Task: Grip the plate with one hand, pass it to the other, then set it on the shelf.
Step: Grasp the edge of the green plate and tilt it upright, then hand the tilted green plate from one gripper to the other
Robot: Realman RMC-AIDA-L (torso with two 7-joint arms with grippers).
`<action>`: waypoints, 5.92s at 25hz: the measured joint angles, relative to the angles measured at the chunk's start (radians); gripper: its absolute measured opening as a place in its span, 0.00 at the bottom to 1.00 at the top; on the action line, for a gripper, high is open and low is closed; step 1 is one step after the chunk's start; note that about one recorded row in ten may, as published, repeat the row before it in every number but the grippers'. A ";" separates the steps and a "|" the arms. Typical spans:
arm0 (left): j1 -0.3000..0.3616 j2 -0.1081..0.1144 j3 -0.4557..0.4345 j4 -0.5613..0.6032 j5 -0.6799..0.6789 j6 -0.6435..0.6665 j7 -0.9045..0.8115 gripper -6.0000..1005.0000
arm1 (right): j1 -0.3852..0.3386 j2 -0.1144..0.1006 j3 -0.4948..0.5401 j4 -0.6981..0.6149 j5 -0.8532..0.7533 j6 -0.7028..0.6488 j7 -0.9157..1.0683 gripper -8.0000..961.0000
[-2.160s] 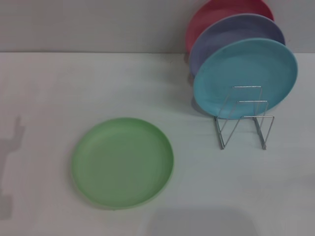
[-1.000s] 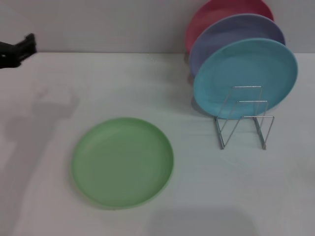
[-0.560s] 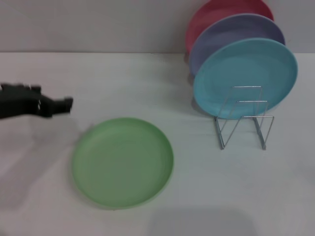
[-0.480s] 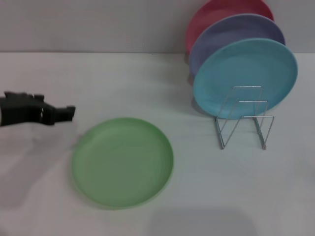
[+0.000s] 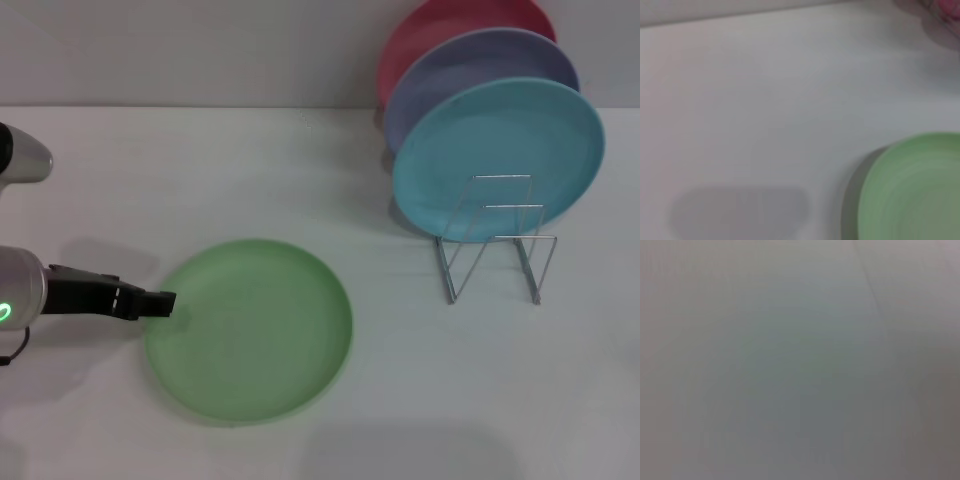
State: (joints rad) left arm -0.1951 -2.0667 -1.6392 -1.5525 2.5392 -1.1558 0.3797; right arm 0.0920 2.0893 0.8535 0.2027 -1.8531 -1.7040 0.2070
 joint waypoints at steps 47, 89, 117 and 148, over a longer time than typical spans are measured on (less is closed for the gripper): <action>-0.080 0.003 0.005 0.160 0.001 -0.027 -0.002 0.17 | 0.002 -0.003 -0.011 -0.012 0.000 0.003 -0.002 0.86; 0.013 0.005 -0.054 -0.198 -0.007 0.346 0.098 0.04 | 0.286 -0.184 0.222 1.115 -1.024 1.234 0.084 0.86; 0.024 0.004 -0.048 -0.197 -0.007 0.429 0.103 0.03 | 0.223 -0.010 0.453 1.619 -0.921 2.458 -0.021 0.86; 0.160 0.007 0.344 0.151 -0.072 1.142 0.102 0.05 | 0.359 -0.017 0.820 1.767 -0.799 2.894 -0.288 0.85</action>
State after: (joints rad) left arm -0.0355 -2.0594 -1.2954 -1.4012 2.4673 -0.0141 0.4817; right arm 0.4505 2.0726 1.6730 1.9692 -2.6522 1.1897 -0.0808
